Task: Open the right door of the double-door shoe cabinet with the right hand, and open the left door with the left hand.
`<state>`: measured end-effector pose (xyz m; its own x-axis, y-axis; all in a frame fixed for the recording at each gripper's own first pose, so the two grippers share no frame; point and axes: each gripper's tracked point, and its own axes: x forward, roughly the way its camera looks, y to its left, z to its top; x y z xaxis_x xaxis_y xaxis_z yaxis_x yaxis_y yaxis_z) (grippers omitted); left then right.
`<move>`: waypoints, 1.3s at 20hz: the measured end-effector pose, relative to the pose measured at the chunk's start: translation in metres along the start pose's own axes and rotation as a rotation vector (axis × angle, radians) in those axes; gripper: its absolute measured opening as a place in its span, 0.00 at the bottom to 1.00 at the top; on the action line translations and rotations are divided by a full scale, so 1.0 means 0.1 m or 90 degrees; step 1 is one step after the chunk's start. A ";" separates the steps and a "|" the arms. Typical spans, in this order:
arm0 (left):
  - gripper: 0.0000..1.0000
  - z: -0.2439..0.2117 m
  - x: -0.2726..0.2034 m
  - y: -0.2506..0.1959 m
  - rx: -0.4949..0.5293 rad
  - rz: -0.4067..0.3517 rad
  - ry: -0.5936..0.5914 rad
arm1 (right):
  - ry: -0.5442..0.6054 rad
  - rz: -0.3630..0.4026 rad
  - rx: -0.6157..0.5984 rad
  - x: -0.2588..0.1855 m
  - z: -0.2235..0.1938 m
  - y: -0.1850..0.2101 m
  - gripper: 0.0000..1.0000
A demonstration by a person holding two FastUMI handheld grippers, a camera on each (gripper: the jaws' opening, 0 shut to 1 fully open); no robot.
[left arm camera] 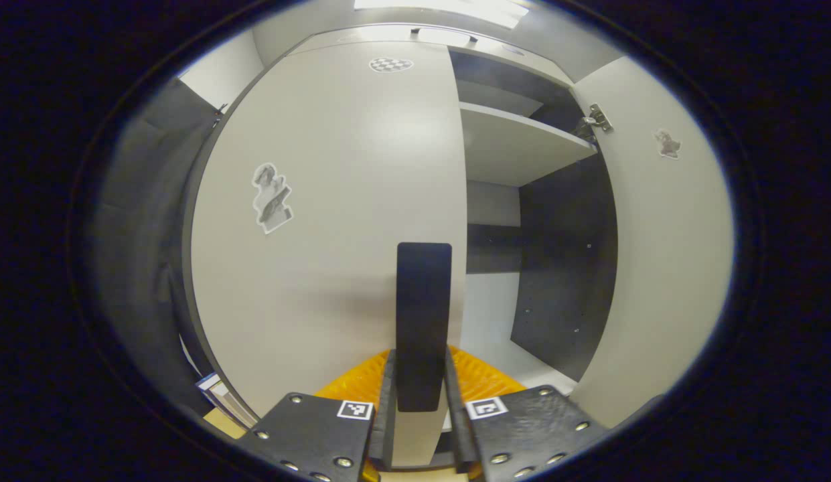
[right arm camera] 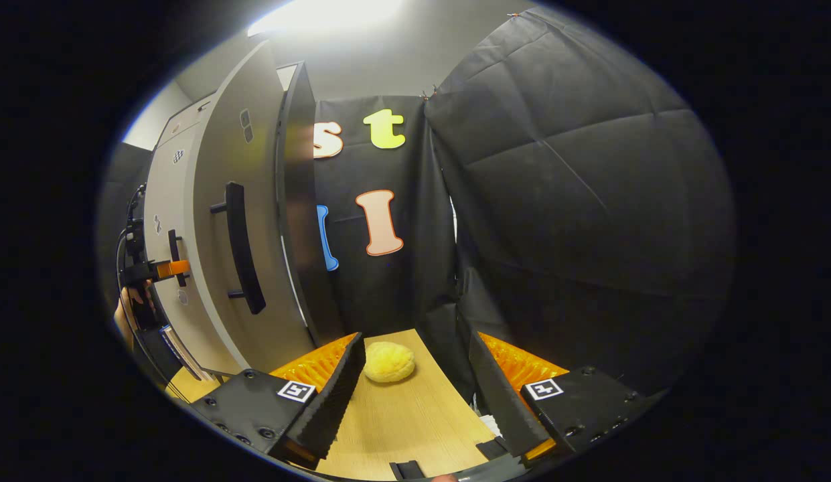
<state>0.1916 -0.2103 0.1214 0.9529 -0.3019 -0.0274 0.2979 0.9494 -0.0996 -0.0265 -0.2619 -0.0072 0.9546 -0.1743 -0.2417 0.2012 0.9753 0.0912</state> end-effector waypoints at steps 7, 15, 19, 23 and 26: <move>0.19 -0.01 -0.03 0.02 -0.013 0.001 0.008 | 0.008 0.006 0.020 0.09 -0.05 -0.02 0.98; 0.15 0.00 -0.12 0.07 -0.016 -0.038 0.013 | -0.007 0.038 0.028 0.14 0.06 0.14 0.98; 0.15 0.03 -0.16 0.15 -0.028 -0.051 0.010 | -0.008 0.054 0.023 0.14 0.10 0.29 0.98; 0.15 0.02 -0.24 0.18 -0.033 -0.065 0.006 | -0.014 0.060 0.016 0.13 0.16 0.44 0.98; 0.14 0.01 -0.32 0.23 -0.035 -0.077 0.003 | -0.020 0.059 0.009 0.11 0.20 0.53 0.98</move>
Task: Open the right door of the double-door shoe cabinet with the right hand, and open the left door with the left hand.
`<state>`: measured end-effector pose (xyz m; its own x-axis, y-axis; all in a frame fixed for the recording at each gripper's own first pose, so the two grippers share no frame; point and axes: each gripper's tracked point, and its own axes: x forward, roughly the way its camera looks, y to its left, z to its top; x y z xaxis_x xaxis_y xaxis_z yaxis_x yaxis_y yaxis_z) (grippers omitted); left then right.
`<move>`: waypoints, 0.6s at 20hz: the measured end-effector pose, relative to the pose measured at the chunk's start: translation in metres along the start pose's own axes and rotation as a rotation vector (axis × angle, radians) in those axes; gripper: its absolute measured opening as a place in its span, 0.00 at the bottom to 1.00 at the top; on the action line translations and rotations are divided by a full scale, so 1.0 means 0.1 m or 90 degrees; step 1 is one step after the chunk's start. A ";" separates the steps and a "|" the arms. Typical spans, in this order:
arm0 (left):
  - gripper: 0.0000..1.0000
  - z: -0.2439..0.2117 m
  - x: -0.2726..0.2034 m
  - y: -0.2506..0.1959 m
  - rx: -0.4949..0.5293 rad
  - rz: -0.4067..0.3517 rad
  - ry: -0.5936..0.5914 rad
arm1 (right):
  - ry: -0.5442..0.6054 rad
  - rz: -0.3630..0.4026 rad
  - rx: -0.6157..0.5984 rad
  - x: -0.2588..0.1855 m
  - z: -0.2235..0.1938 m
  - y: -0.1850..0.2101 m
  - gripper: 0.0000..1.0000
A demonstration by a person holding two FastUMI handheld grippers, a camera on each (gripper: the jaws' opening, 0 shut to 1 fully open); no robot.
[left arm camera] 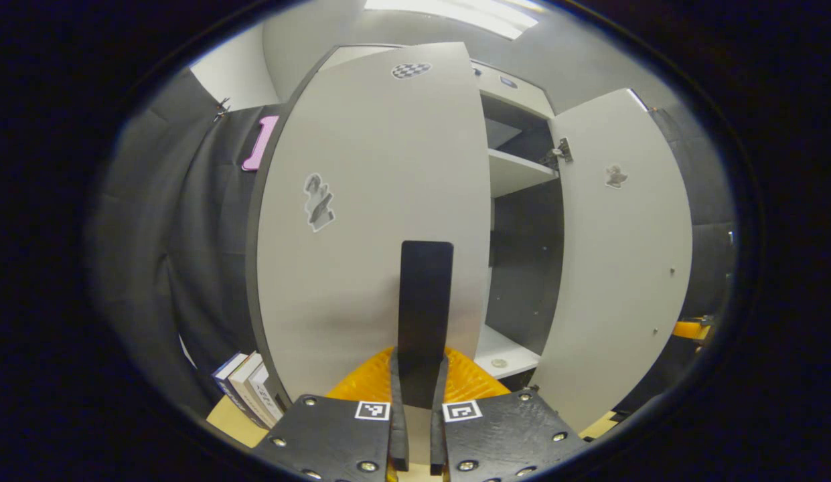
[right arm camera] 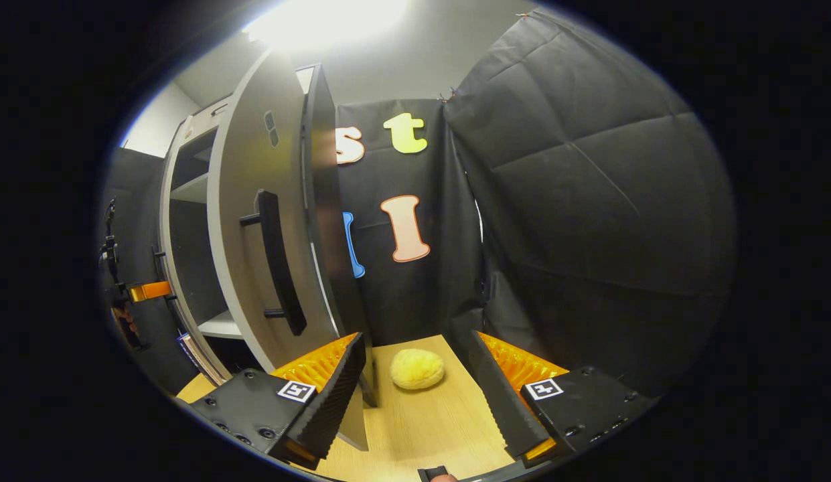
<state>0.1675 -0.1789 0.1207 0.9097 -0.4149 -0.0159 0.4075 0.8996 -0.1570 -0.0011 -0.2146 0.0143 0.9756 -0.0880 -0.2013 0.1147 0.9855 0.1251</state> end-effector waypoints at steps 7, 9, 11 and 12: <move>0.13 0.00 -0.25 0.21 -0.011 -0.032 -0.004 | -0.006 -0.007 -0.011 -0.03 0.05 0.18 0.98; 0.15 0.00 -0.36 0.26 -0.018 -0.038 -0.004 | -0.008 -0.008 -0.017 -0.04 0.07 0.24 0.98; 0.13 0.02 -0.50 0.32 -0.023 -0.038 -0.003 | -0.009 -0.009 -0.021 -0.05 0.07 0.29 0.98; 0.14 0.02 -0.57 0.39 -0.021 -0.034 -0.004 | -0.009 -0.010 -0.022 -0.05 0.06 0.32 0.98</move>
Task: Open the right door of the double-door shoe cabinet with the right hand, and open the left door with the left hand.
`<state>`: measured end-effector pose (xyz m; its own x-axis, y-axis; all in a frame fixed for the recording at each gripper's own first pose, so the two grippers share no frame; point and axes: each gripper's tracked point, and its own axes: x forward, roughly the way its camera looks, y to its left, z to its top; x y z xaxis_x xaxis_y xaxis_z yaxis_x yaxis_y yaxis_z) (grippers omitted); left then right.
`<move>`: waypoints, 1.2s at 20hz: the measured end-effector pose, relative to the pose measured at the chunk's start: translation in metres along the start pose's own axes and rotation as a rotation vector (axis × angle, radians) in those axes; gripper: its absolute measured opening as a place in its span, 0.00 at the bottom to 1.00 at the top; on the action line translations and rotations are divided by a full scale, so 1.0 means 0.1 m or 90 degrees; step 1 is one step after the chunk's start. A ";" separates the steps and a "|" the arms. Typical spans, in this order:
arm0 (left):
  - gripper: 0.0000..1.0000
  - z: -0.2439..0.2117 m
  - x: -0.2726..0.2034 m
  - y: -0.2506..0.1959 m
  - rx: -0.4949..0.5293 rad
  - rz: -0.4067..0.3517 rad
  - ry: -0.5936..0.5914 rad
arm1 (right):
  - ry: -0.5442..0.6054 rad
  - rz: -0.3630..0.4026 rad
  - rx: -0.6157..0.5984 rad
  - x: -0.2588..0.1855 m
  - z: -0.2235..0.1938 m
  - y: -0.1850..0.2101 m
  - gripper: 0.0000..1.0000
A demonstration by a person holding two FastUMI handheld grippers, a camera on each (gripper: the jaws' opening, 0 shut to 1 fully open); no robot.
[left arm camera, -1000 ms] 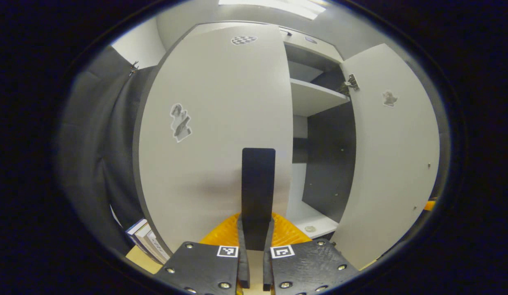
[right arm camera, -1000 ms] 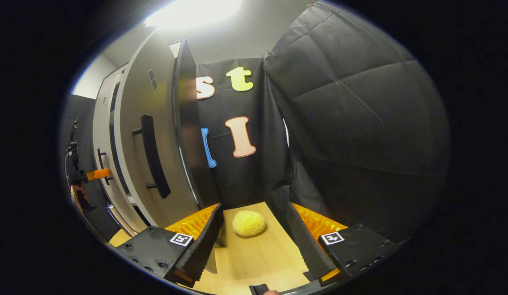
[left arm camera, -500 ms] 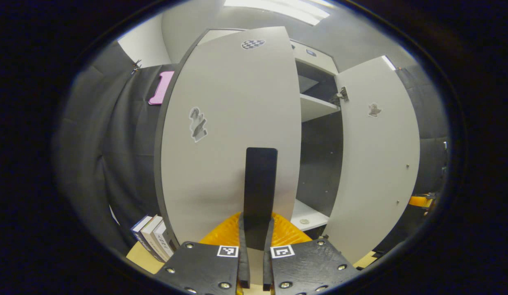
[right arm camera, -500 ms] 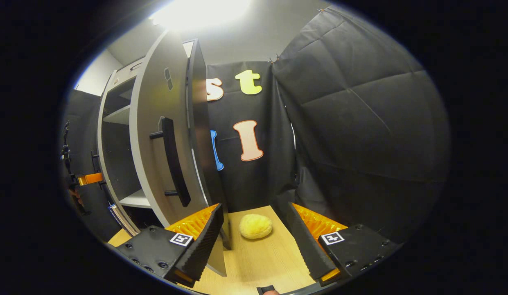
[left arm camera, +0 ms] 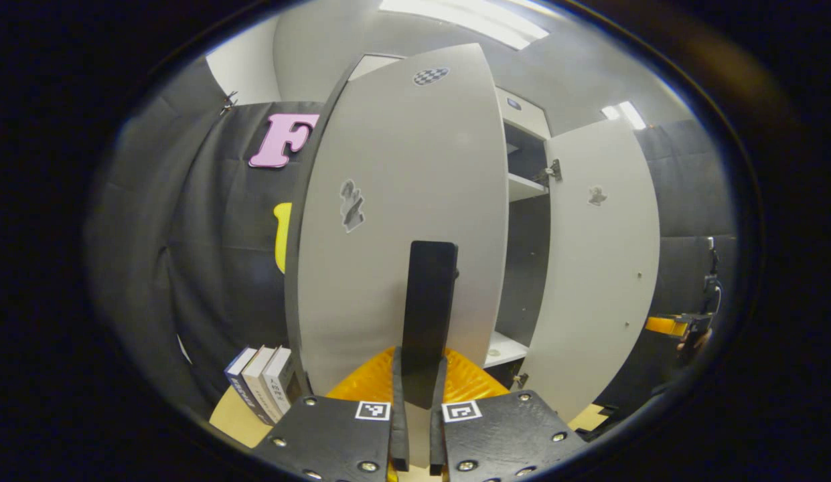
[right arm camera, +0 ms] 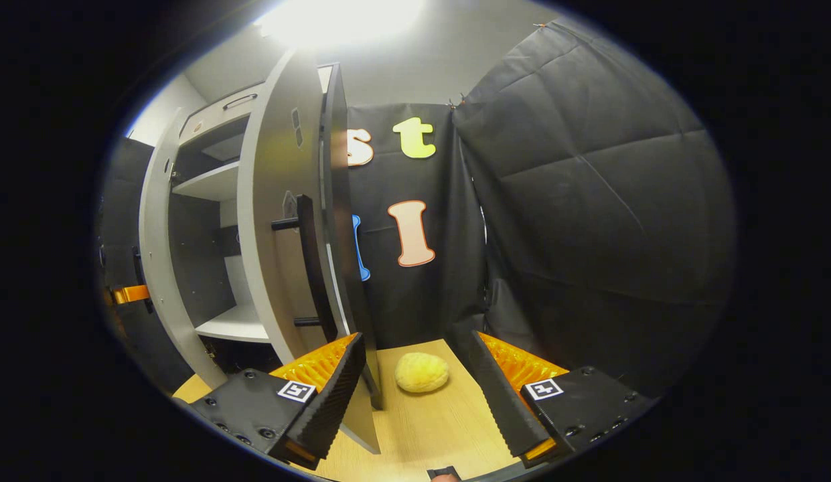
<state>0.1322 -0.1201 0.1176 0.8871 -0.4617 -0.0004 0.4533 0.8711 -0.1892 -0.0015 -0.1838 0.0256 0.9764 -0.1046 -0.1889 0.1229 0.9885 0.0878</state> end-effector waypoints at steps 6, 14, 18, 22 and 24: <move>0.14 0.02 -0.30 0.27 0.024 0.016 0.001 | 0.007 -0.002 -0.014 -0.04 -0.04 0.17 0.98; 0.07 0.09 -0.75 1.03 0.069 0.121 -0.015 | 0.010 -0.008 -0.042 -0.05 -0.06 0.33 0.98; 0.02 0.15 -0.92 1.43 0.074 0.186 -0.029 | 0.006 -0.003 -0.065 -0.07 -0.05 0.45 0.98; 0.05 0.15 -0.92 1.39 0.056 0.177 -0.042 | 0.004 0.000 -0.078 -0.05 -0.01 0.50 0.98; 0.05 0.17 -0.93 1.40 0.078 0.187 -0.038 | 0.006 0.003 -0.077 -0.06 -0.02 0.50 0.97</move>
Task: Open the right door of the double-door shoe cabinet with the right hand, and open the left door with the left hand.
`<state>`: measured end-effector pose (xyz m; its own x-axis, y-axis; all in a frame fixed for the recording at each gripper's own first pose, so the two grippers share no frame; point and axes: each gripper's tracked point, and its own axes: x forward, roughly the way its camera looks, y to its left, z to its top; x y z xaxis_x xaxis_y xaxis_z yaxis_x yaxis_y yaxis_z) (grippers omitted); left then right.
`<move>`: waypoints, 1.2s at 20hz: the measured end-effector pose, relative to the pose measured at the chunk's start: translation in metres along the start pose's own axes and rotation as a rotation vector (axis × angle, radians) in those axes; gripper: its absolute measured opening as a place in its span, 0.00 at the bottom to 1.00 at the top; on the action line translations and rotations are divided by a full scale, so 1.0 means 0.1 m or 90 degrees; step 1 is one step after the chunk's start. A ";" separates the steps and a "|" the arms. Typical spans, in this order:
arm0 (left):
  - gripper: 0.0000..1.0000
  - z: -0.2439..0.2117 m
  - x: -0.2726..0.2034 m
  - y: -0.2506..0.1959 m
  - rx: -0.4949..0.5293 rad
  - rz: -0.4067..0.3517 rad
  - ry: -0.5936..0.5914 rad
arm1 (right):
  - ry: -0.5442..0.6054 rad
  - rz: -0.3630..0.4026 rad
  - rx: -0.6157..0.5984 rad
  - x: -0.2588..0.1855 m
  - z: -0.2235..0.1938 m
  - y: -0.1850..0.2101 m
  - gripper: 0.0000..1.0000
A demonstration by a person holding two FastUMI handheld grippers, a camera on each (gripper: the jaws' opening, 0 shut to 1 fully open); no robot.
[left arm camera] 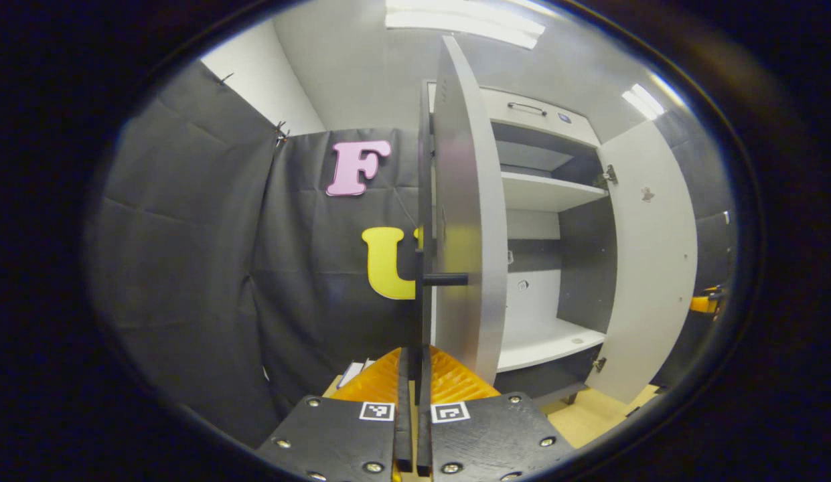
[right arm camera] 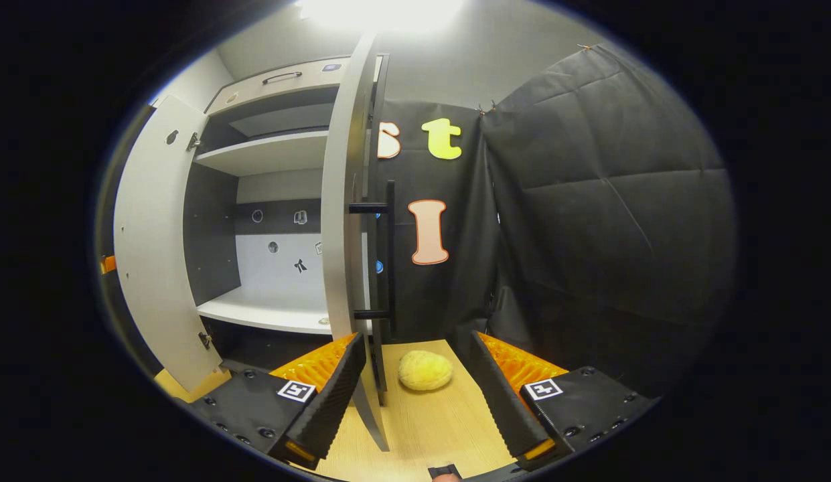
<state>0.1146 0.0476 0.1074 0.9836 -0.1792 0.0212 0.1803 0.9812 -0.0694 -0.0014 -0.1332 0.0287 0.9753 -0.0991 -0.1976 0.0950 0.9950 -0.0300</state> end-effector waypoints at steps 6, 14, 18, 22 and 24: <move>0.02 0.13 -0.08 -0.01 0.018 0.027 -0.017 | -0.001 0.004 0.006 -0.10 -0.01 -0.10 0.97; 0.44 0.12 -0.65 -0.22 0.063 0.159 -0.029 | -0.031 0.064 -0.002 -0.11 -0.01 -0.26 0.98; 0.94 -0.01 -0.90 -0.42 0.057 0.167 -0.015 | -0.038 0.069 0.002 -0.26 0.00 -0.22 0.97; 0.94 -0.10 -1.15 -0.45 0.051 0.175 -0.014 | -0.059 0.068 0.031 -0.57 0.07 -0.06 0.92; 0.94 -0.14 -1.31 -0.45 0.043 0.175 -0.021 | -0.064 0.065 0.030 -0.76 0.05 0.00 0.97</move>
<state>-0.0224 0.0259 0.0941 0.9945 0.0955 0.0428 -0.0952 0.9954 -0.0101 -0.0743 -0.1257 0.0486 0.9951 0.0013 -0.0986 0.0019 0.9995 0.0322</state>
